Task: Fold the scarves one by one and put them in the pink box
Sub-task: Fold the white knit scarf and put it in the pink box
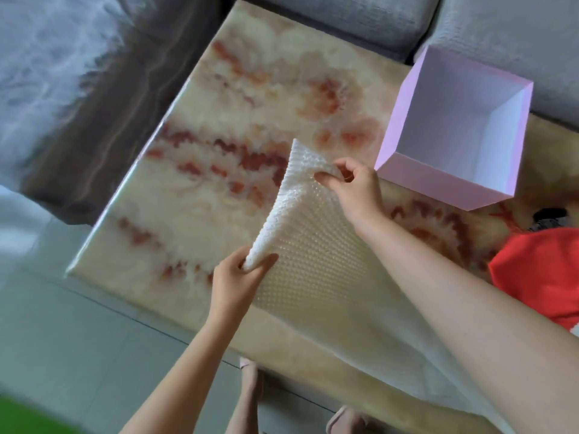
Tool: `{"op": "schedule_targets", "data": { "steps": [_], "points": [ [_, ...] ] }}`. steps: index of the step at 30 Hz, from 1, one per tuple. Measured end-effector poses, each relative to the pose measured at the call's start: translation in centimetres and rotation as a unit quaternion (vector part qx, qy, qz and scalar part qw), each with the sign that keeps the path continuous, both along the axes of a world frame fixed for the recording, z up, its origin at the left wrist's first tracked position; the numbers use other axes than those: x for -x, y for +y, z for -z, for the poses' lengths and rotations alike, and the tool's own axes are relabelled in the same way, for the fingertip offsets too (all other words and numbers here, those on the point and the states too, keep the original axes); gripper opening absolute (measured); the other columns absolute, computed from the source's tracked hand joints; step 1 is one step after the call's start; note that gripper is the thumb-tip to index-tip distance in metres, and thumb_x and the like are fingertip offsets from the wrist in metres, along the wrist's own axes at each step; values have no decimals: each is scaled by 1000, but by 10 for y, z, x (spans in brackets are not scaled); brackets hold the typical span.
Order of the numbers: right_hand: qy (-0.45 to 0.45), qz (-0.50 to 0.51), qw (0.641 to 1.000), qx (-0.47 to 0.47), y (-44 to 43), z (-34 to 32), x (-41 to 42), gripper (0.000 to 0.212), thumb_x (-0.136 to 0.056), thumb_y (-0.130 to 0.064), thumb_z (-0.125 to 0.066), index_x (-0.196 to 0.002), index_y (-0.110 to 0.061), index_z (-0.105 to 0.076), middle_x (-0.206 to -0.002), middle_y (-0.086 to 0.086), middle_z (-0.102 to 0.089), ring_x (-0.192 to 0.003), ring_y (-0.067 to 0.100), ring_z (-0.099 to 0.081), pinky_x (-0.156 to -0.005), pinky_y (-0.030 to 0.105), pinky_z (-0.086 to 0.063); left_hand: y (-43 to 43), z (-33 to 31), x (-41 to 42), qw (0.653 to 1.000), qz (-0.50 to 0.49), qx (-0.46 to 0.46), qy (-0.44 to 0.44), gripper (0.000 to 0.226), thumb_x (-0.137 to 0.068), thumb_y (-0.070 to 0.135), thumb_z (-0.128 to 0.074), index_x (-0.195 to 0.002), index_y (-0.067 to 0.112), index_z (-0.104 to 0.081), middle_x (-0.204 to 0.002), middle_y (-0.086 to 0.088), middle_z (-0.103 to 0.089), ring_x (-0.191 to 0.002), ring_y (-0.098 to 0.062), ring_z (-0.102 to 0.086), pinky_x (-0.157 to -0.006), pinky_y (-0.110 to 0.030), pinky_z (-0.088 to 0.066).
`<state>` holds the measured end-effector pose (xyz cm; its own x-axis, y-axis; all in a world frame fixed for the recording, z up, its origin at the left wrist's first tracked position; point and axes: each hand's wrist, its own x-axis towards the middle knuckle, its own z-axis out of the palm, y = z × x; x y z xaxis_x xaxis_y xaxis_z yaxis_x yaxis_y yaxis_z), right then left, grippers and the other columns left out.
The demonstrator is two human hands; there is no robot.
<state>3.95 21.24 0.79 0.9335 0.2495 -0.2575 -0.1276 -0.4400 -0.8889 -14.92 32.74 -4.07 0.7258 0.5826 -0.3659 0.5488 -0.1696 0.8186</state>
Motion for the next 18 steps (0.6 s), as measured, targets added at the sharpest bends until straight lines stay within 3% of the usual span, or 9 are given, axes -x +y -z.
{"op": "schedule_targets", "data": {
  "steps": [6,11,14,16,18],
  "points": [
    [-55,-64,995,46,111,12,1,27,-72,-27,-80,-78,-21,-54,-65,-16,-51,-62,4,-47,-65,29,-40,112,-9,17,992,-93,-83,-3,46,-73,40,-78,-62,5,-50,-57,0,-38,-56,-11,-32,-53,-30,-26],
    [-93,-97,988,80,205,13,-1,32,-77,-34,-75,-84,-20,-47,-80,-11,-54,-76,12,-51,-63,23,-35,186,-11,21,966,-173,-187,30,55,-72,53,-73,-66,2,-54,-64,-10,-50,-59,-22,-43,-55,-36,-35],
    [-114,-94,983,108,247,24,0,34,-78,-36,-73,-88,-21,-45,-94,-6,-54,-92,18,-54,-73,29,-38,217,1,21,966,-159,-197,58,44,-76,53,-69,-76,10,-61,-85,-1,-52,-82,-20,-52,-68,-25,-40],
    [-102,-137,970,175,259,43,3,43,-75,-38,-75,-103,-21,-47,-114,-2,-50,-112,21,-47,-85,32,-37,230,18,29,974,-109,-171,104,44,-76,55,-67,-96,16,-67,-107,0,-55,-108,-22,-51,-93,-35,-41],
    [-50,-214,942,255,256,66,8,71,-72,-43,-77,-129,-18,-42,-135,3,-37,-127,24,-36,-104,36,-32,234,36,45,972,-52,-133,186,49,-76,54,-68,-108,18,-63,-121,-2,-55,-120,-24,-45,-100,-40,-37]
  ]
}}
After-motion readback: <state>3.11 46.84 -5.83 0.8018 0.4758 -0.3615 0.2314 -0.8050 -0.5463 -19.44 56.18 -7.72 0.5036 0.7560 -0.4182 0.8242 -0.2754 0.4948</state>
